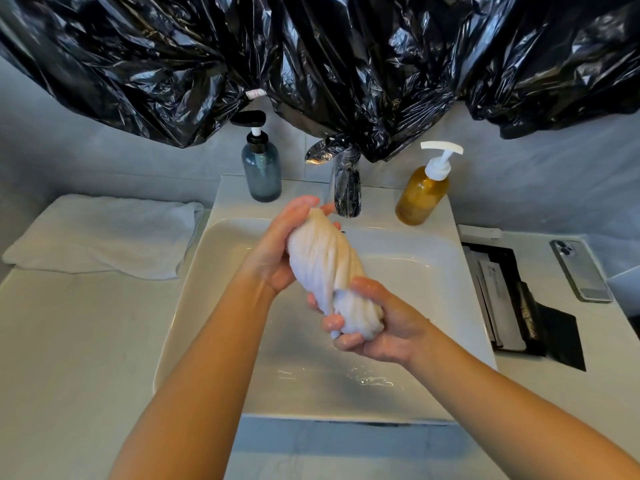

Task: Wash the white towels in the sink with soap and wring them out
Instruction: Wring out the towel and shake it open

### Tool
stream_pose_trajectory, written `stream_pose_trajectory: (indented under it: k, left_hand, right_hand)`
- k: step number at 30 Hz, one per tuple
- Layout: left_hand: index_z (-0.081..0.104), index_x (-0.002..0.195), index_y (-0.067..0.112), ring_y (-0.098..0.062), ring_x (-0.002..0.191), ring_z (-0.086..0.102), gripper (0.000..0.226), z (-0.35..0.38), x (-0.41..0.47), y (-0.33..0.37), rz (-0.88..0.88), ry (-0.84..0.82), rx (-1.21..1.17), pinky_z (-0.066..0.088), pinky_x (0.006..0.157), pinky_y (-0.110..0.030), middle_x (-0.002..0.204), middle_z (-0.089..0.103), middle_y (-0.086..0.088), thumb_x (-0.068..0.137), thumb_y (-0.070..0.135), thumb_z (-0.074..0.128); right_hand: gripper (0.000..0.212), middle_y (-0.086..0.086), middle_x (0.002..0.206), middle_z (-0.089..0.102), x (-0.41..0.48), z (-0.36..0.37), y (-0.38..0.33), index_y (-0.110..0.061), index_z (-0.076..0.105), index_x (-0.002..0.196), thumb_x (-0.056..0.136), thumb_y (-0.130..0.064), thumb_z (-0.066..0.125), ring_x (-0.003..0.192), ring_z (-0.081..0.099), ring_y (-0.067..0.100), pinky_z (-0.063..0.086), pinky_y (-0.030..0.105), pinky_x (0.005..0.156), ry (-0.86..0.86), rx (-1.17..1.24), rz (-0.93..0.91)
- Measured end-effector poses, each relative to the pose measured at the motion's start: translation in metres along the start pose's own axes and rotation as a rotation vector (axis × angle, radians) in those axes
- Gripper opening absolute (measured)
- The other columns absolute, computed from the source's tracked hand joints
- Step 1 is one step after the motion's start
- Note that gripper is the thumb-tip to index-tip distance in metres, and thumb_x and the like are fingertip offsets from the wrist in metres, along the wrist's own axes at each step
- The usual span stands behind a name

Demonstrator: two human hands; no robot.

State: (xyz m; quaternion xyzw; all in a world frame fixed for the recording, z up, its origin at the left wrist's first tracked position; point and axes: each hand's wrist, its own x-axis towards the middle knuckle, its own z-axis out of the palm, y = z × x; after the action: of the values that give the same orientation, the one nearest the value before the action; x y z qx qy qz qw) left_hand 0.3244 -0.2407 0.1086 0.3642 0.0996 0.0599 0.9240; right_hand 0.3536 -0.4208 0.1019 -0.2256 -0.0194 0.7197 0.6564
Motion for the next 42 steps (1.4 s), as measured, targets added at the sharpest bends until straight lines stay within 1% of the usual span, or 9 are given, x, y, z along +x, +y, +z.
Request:
stream_pose_trajectory:
  k: [4,9,14,18,25,31,37,39,42]
  left_hand:
    - [0.056,0.079,0.018,-0.024,0.076,0.066,0.018,0.013,-0.008,0.018,0.032,0.06,0.076,0.057,0.073,-0.04,0.086,0.066,-0.009,0.07,0.016,0.072]
    - [0.054,0.075,0.023,-0.015,0.063,0.054,0.023,0.02,0.002,0.016,0.003,0.31,0.635,0.046,0.054,-0.021,0.064,0.055,0.003,0.079,0.01,0.072]
    - [0.065,0.099,0.024,-0.013,0.071,0.061,0.02,0.023,-0.003,0.014,0.006,0.234,0.745,0.052,0.06,-0.023,0.08,0.062,-0.002,0.088,0.009,0.064]
    - [0.06,0.074,0.022,-0.017,0.079,0.057,0.016,0.034,-0.004,0.021,-0.003,0.226,0.644,0.045,0.072,-0.03,0.079,0.055,-0.003,0.074,0.037,0.066]
    - [0.051,0.051,0.021,-0.032,0.07,0.059,0.032,0.007,0.013,-0.005,0.056,0.527,0.814,0.054,0.074,-0.056,0.065,0.049,-0.013,0.077,0.033,0.063]
    - [0.042,0.059,0.013,-0.019,0.063,0.044,0.022,-0.022,0.006,-0.037,0.031,0.573,1.02,0.033,0.058,-0.03,0.061,0.043,-0.008,0.081,0.014,0.041]
    - [0.056,0.069,0.016,-0.021,0.08,0.049,0.032,-0.038,0.003,-0.04,-0.059,0.709,1.078,0.039,0.062,-0.027,0.07,0.052,0.002,0.095,0.004,0.042]
    - [0.068,0.084,0.01,-0.022,0.088,0.053,0.029,-0.038,0.0,-0.035,-0.086,0.781,0.995,0.039,0.073,-0.027,0.082,0.061,-0.002,0.096,0.006,0.042]
    - [0.064,0.099,0.012,-0.029,0.107,0.059,0.015,-0.035,-0.008,-0.019,-0.074,0.785,0.81,0.046,0.092,-0.034,0.112,0.065,-0.011,0.097,0.021,0.053]
  right_hand:
    - [0.068,0.014,0.105,0.063,-0.005,0.011,-0.005,-0.006,0.063,0.121,0.064,-0.027,0.093,0.076,0.059,0.018,0.051,0.024,0.058,-0.059,-0.084,-0.003]
    - [0.093,0.007,0.076,0.064,0.0,0.026,-0.026,-0.01,0.055,0.103,0.026,-0.032,0.102,0.051,0.054,0.015,0.039,0.018,0.038,0.325,-0.436,0.181]
    - [0.072,0.006,0.075,0.063,0.008,0.015,-0.014,-0.012,0.055,0.102,0.042,-0.031,0.091,0.053,0.055,0.016,0.049,0.024,0.047,0.371,-0.545,0.115]
    - [0.076,0.011,0.082,0.064,0.003,0.002,-0.017,-0.01,0.056,0.112,0.048,-0.022,0.095,0.059,0.06,0.018,0.061,0.047,0.074,0.293,-0.493,0.074]
    - [0.051,0.005,0.073,0.061,0.027,-0.005,-0.007,-0.013,0.058,0.112,0.071,-0.03,0.082,0.054,0.053,0.015,0.041,0.023,0.046,0.618,-0.969,0.092]
    - [0.05,0.0,0.1,0.069,0.064,-0.047,0.027,-0.015,0.063,0.116,0.071,-0.03,0.079,0.092,0.069,0.022,0.06,0.037,0.07,0.759,-1.228,0.027]
    - [0.012,-0.003,0.074,0.065,0.075,-0.048,0.048,-0.015,0.066,0.088,0.081,-0.018,0.075,0.07,0.063,0.011,0.046,0.015,0.054,0.872,-1.189,-0.112]
    - [0.021,-0.002,0.076,0.065,0.076,-0.04,0.049,-0.014,0.065,0.091,0.078,-0.026,0.075,0.07,0.063,0.01,0.048,0.019,0.056,0.895,-1.22,-0.117]
    - [0.071,-0.001,0.094,0.064,0.074,-0.025,0.046,-0.01,0.055,0.118,0.062,-0.049,0.075,0.082,0.063,0.013,0.054,0.03,0.062,0.934,-1.257,-0.108]
